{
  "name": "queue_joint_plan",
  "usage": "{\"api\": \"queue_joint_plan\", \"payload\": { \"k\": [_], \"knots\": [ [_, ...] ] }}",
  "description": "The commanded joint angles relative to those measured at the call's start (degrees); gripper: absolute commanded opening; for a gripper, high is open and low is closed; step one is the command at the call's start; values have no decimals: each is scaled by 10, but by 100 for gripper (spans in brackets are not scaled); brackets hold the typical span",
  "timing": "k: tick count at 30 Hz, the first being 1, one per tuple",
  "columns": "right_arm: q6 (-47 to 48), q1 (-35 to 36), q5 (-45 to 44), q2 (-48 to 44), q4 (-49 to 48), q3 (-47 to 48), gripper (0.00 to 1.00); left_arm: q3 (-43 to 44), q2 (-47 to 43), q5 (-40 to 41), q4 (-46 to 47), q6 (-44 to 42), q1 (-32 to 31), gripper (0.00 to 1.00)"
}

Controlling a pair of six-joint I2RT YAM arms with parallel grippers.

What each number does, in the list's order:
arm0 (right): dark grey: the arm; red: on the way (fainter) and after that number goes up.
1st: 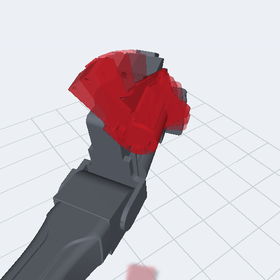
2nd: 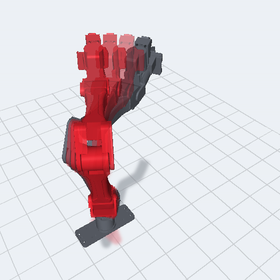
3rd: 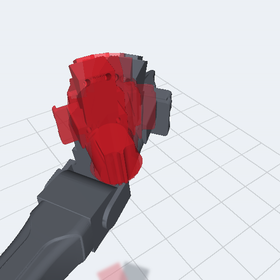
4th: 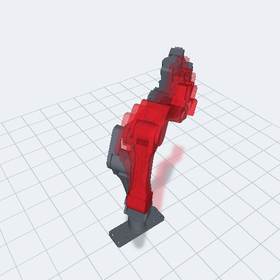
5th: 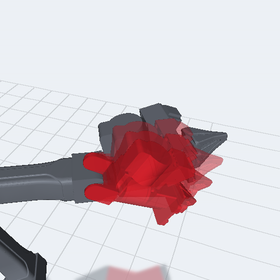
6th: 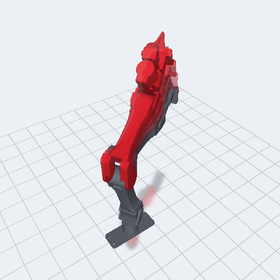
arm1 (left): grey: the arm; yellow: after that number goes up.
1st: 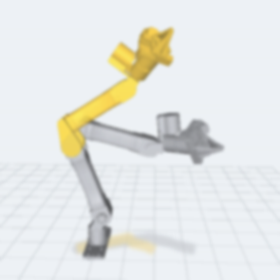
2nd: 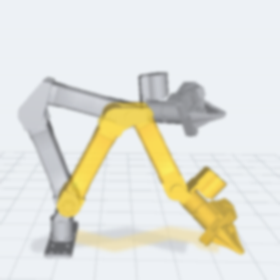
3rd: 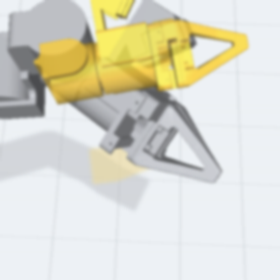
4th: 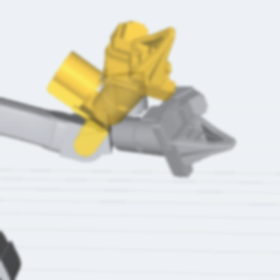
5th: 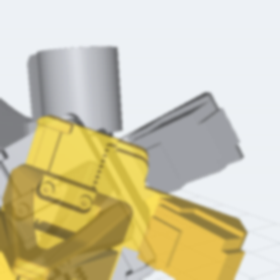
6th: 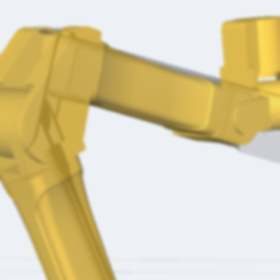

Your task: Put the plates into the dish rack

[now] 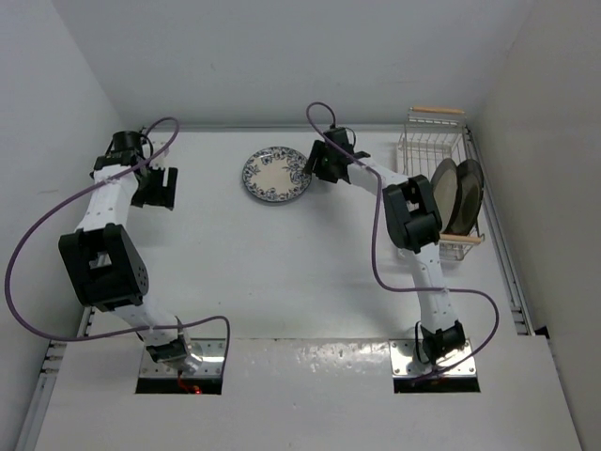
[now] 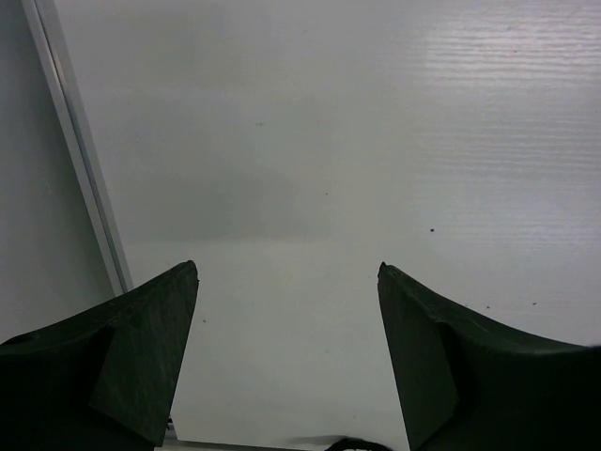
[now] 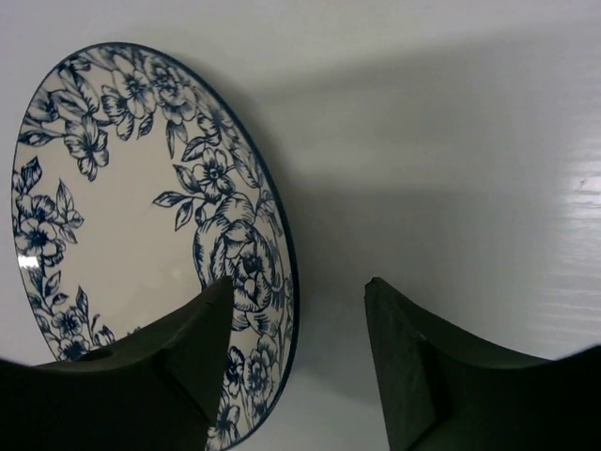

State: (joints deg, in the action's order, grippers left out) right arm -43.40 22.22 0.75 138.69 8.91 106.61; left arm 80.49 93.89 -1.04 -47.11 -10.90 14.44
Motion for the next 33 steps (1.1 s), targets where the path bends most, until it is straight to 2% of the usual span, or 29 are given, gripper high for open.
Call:
{"api": "queue_joint_plan", "payload": {
  "k": [1,6,9,14,16,18,21,25,28,29,31,32,33],
  "knots": [
    [-108,-2,11,1,-53,-1,56,12,6,0,-1,-4,22,82],
    [-166,4,10,21,-69,-28,48,25,26,-19,-6,-4,38,82],
    [-215,11,21,47,-71,-32,39,38,44,-25,-17,-4,45,82],
    [-268,9,41,63,-80,-54,30,64,56,-25,-28,1,58,82],
    [-282,7,49,71,-82,-53,12,64,56,-30,-28,1,58,82],
    [-278,5,57,71,-82,-49,1,64,56,-35,-28,1,58,82],
    [-230,5,64,47,-118,-64,0,64,56,-41,-28,1,58,82],
    [-105,3,51,-53,-155,-102,0,70,56,-53,-28,1,58,82],
    [-29,14,24,-151,-187,-176,0,77,56,-70,-28,1,58,82],
    [-10,13,8,-214,-207,-206,0,82,56,-85,-28,1,58,82],
    [30,11,-2,-251,-216,-248,0,82,50,-97,-28,1,58,82],
    [44,11,-6,-312,-219,-277,0,82,50,-110,-28,-4,58,82],
    [52,11,-32,-331,-229,-305,0,82,42,-116,-28,-4,58,82]
  ]
}}
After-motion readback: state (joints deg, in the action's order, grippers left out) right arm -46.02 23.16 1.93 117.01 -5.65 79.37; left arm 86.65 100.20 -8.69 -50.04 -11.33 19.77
